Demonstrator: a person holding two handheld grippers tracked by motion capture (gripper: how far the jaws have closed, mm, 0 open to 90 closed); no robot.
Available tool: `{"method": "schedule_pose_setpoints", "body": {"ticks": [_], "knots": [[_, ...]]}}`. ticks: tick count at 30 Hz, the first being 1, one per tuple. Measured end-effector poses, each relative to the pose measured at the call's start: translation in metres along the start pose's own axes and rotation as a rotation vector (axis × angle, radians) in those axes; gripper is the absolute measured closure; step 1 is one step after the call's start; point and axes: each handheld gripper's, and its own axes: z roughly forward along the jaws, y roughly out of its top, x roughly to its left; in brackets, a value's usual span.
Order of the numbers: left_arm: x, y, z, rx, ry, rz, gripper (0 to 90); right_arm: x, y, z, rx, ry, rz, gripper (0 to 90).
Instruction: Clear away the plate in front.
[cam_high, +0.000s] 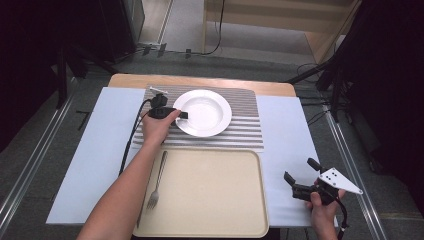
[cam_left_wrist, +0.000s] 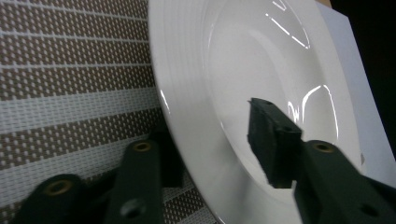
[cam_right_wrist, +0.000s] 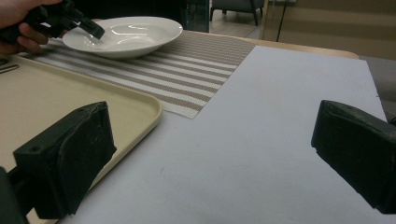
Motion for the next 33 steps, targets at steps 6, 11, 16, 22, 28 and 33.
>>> {"method": "schedule_pose_setpoints", "body": {"ticks": [6,11,16,22,28,33], "knots": [[-0.006,0.0,0.0,-0.012,0.0,-0.014,70.5,0.001,0.0,0.0,0.003,-0.003,-0.006,0.0],[-0.017,0.001,-0.005,-0.044,0.008,0.003,76.1,0.001,0.0,0.001,0.003,-0.005,-0.008,0.0],[-0.025,0.001,-0.007,-0.083,-0.003,-0.003,82.3,0.001,0.0,0.001,0.006,-0.007,-0.01,0.0],[-0.033,0.002,-0.009,-0.084,0.014,0.031,82.5,0.001,0.0,0.001,0.006,-0.008,-0.014,0.0],[-0.027,0.002,-0.012,-0.08,-0.015,0.004,82.5,0.001,0.0,0.001,0.004,-0.009,-0.016,0.0],[-0.025,0.002,-0.02,-0.1,-0.057,-0.015,82.5,0.002,0.0,0.001,0.002,-0.012,-0.02,0.0]]}}
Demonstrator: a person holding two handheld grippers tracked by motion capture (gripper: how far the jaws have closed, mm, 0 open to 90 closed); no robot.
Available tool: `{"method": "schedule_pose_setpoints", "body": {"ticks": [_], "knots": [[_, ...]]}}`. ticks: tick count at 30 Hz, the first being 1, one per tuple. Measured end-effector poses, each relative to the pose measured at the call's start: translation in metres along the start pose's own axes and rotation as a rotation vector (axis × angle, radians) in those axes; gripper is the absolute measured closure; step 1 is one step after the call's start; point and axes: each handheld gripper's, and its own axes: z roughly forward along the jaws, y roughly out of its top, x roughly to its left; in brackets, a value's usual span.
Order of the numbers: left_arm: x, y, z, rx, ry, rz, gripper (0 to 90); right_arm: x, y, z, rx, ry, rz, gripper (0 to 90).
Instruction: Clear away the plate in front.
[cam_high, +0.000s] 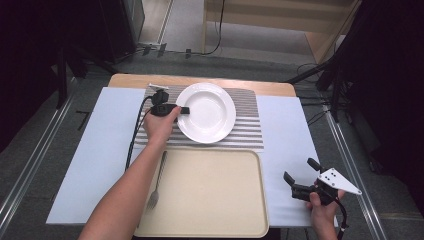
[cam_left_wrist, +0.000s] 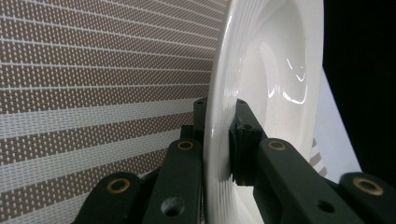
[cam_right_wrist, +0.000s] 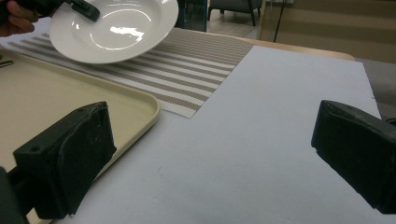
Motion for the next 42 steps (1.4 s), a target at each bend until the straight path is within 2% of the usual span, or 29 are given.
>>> {"method": "schedule_pose_setpoints", "body": {"ticks": [8,16,20,24,30,39,42], "knots": [[-0.002,0.0,-0.01,0.006,-0.025,-0.002,82.5,0.0,0.0,0.0,0.0,0.0,-0.007,0.0],[0.003,-0.005,-0.017,0.012,-0.058,-0.018,82.5,0.001,0.0,0.0,0.001,-0.002,-0.01,0.0],[0.004,-0.008,-0.022,0.016,-0.062,-0.013,82.4,0.002,0.0,0.0,0.004,-0.005,-0.01,0.0],[0.006,-0.012,-0.027,0.02,-0.079,-0.029,82.5,0.002,0.0,0.001,0.005,-0.006,-0.013,0.0],[0.007,-0.018,-0.034,0.035,-0.078,-0.03,82.5,0.003,0.0,0.001,0.006,-0.008,-0.02,0.0],[0.009,-0.026,-0.042,0.029,-0.109,-0.046,82.5,0.003,0.0,0.001,0.007,-0.009,-0.021,0.0],[0.006,-0.03,-0.043,0.032,-0.112,-0.037,82.4,0.003,0.0,0.001,0.007,-0.009,-0.022,0.0]]}}
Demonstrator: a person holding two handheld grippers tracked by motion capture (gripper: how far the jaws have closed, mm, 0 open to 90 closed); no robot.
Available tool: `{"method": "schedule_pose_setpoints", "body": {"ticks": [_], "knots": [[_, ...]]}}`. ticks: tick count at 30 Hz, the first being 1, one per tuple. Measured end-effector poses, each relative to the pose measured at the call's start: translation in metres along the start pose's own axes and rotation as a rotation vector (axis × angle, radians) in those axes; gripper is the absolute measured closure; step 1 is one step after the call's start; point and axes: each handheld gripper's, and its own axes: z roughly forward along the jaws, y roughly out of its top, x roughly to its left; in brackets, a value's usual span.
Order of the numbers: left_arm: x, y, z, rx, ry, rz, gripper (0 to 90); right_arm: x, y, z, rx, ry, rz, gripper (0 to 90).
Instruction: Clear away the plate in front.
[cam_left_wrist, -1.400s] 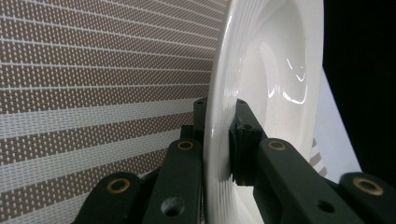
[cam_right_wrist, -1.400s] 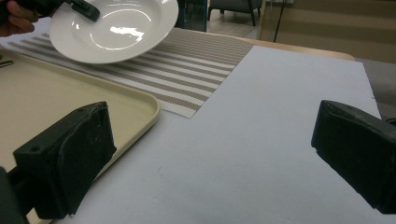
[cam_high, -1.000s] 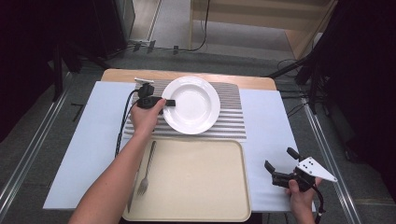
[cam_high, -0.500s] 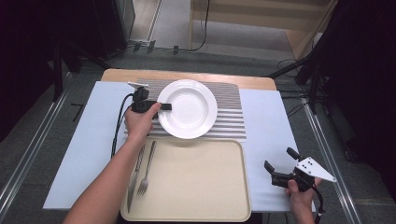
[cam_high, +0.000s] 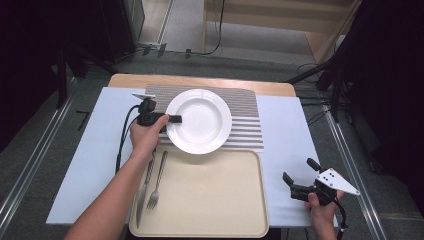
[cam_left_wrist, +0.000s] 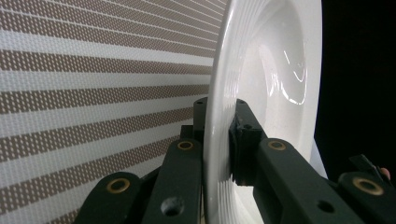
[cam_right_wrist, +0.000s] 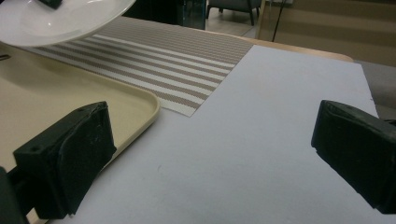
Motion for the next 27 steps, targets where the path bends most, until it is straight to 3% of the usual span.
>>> {"method": "schedule_pose_setpoints", "body": {"ticks": [2,15,27], "knots": [[-0.001,-0.005,0.0,0.011,-0.017,0.0,82.4,0.0,0.0,0.0,0.0,0.0,0.0,0.0],[-0.007,-0.024,-0.001,0.032,-0.026,0.025,82.3,0.0,0.0,0.0,0.0,-0.004,0.005,0.0],[-0.006,-0.042,-0.011,0.041,-0.043,0.016,82.3,0.0,0.0,0.0,-0.001,-0.009,0.005,0.0]]}}
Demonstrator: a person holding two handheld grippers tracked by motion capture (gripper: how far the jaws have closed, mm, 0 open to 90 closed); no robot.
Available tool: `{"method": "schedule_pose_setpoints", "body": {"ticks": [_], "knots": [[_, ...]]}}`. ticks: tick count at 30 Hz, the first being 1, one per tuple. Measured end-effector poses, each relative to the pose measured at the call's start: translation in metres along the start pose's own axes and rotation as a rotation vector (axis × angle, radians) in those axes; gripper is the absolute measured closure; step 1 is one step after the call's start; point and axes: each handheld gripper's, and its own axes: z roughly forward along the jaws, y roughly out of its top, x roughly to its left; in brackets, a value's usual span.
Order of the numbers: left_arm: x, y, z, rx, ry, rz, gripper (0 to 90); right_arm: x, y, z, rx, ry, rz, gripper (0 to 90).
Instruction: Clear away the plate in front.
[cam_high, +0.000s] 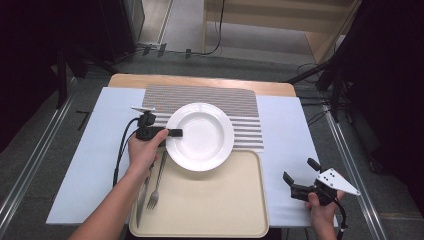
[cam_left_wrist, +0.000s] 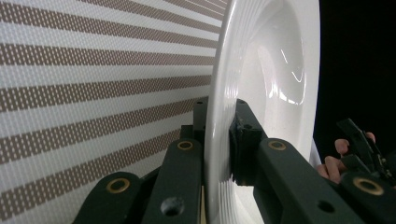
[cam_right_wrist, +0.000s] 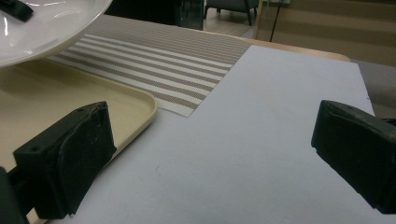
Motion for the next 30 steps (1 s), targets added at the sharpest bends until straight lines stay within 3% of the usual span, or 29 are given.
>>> {"method": "schedule_pose_setpoints", "body": {"ticks": [30], "knots": [[-0.008,-0.054,-0.005,0.074,-0.04,0.02,82.1,0.0,0.0,-0.001,-0.004,0.002,-0.001,0.0]]}}
